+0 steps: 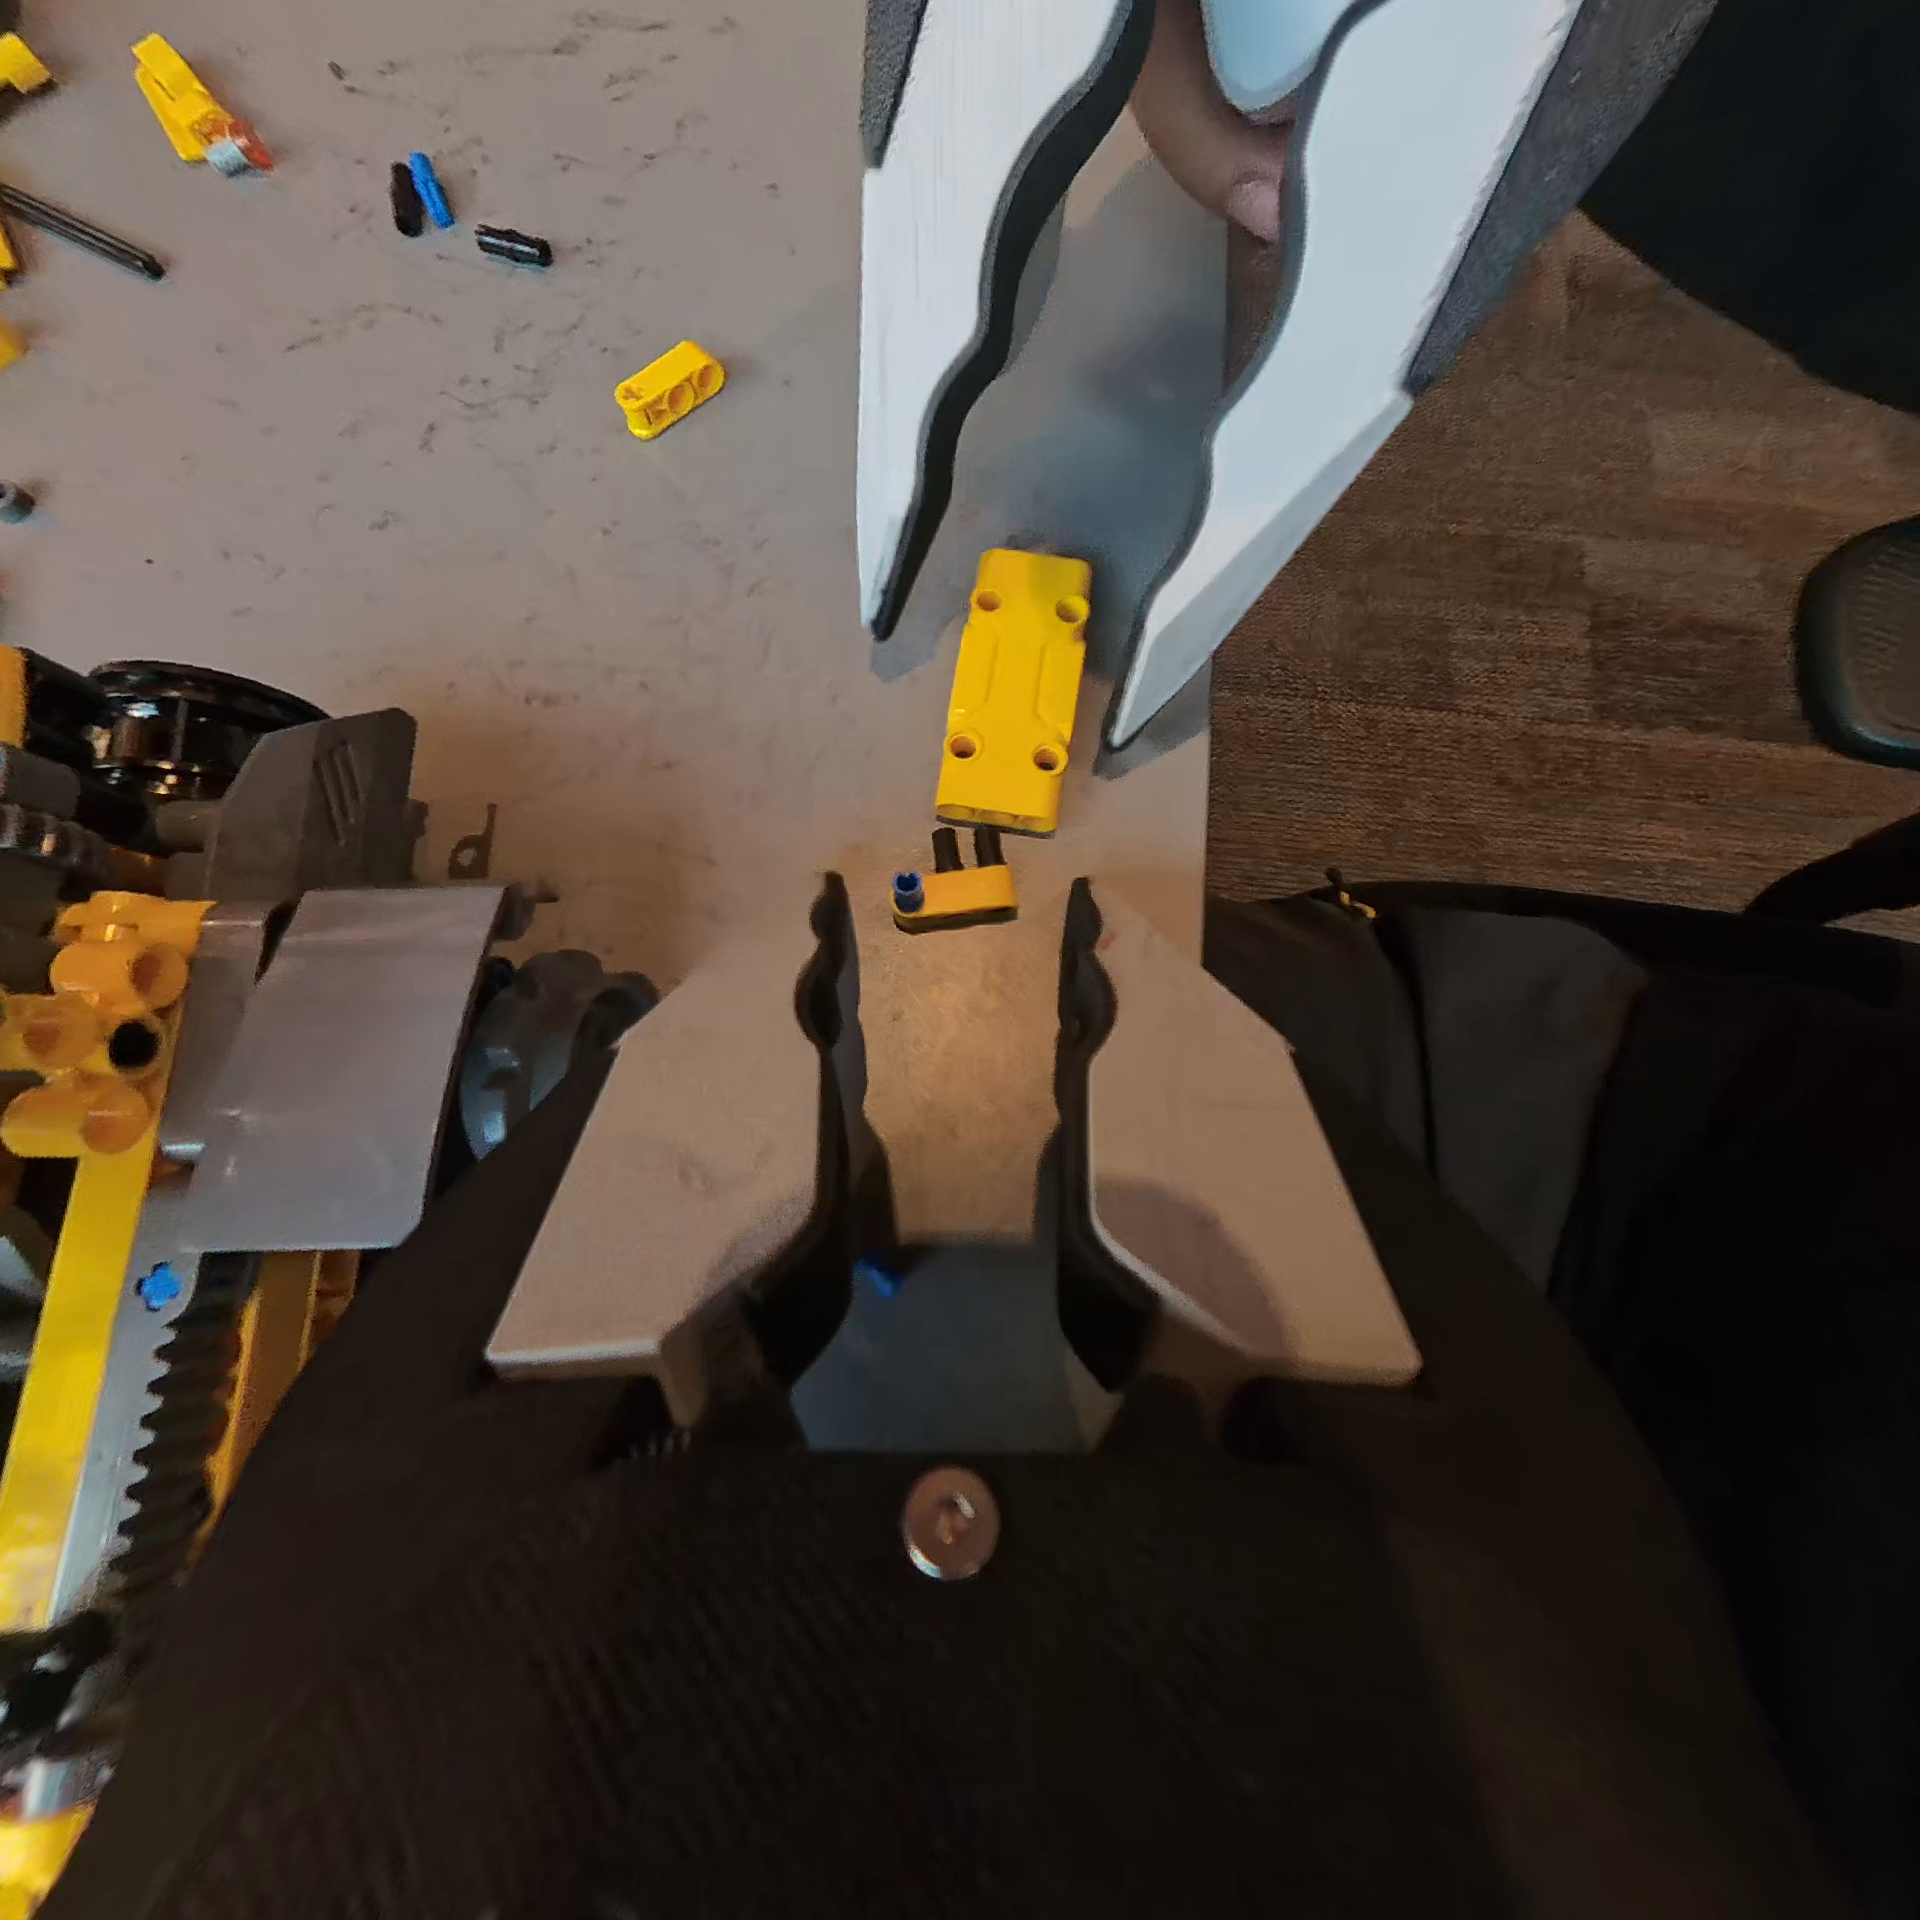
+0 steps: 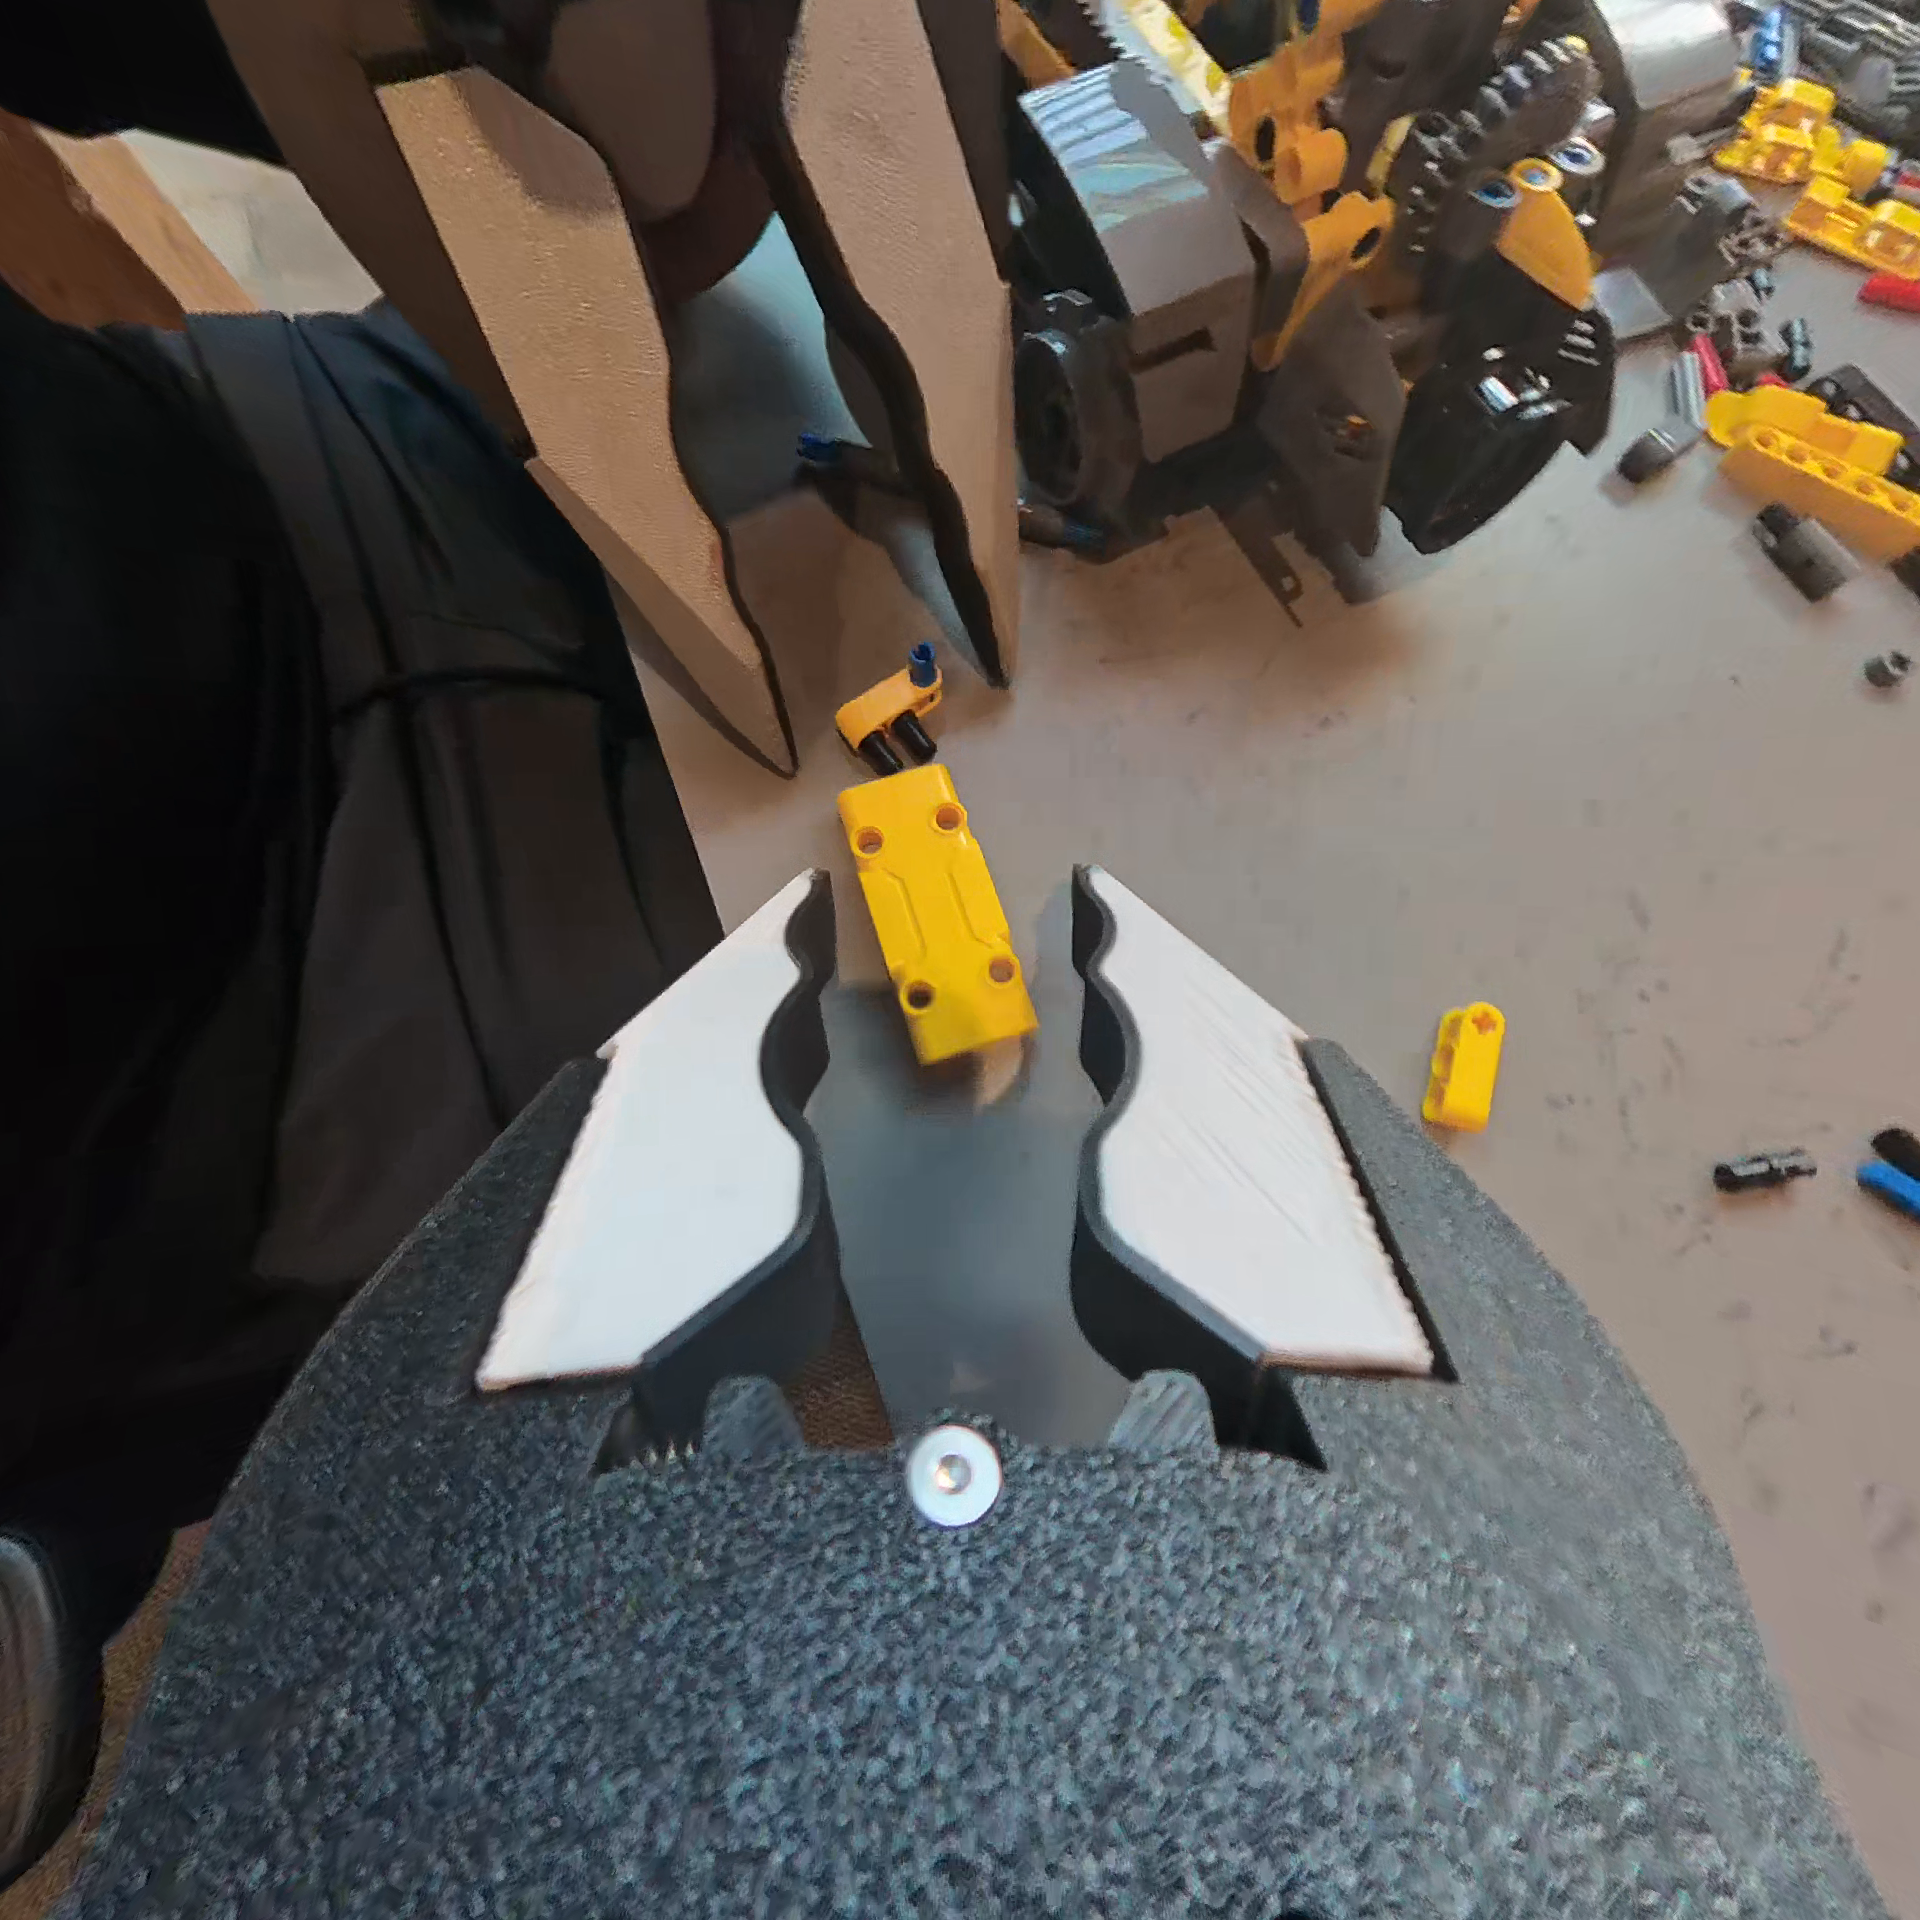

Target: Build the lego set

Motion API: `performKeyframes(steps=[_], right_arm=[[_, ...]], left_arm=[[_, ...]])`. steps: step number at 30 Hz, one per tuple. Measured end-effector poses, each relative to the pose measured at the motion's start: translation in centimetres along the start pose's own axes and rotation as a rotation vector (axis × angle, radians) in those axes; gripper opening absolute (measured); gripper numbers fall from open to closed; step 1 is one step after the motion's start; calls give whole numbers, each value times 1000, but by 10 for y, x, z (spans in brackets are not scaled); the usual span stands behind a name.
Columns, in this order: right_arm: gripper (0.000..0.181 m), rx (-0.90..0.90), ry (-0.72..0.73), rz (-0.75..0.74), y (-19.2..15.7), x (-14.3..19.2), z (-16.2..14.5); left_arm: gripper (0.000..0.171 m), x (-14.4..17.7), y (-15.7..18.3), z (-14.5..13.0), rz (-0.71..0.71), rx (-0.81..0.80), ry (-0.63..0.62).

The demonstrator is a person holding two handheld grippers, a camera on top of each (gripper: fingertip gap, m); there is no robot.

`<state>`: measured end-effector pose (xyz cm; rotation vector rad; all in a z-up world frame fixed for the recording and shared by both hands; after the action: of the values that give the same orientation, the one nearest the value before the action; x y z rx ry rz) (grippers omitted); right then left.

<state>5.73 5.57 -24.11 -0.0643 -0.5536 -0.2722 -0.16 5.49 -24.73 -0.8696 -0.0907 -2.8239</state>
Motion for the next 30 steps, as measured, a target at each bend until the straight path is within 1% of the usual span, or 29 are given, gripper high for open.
performKeyframes(steps=[2,4,5,6,12,19,23,30], right_arm=[[45,23,-23,18,-1,-6,0],[33,25,-43,59,-4,-10,-1],[27,24,-44,79,-6,-10,-1],[26,27,-44,82,-6,-11,0],[26,36,-39,80,-6,-9,-1],[25,38,-27,58,-4,-10,1],[25,17,0,55,-2,-8,4],[25,12,-32,56,-2,-12,1]], left_arm=[[30,-1,0,1,-7,8,0],[22,-1,0,1,-8,7,-3],[22,-1,0,1,-10,7,-3],[22,-1,-1,1,-14,7,-1],[21,0,0,0,-46,-1,8],[21,0,2,2,-39,-48,25],[21,0,1,5,-51,-20,39],[20,-3,1,2,-58,-15,13]])
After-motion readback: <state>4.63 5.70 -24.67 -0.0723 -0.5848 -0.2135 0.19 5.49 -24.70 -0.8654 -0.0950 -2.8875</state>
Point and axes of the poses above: each gripper's, where its closed fingertips meet, x back along the fingers, z out of its top, y = z × x across the jaws, the point moved 2 cm from there along x, back along the fingers, and after that the axes turned 10 degrees about y, right-handed, at the moved point
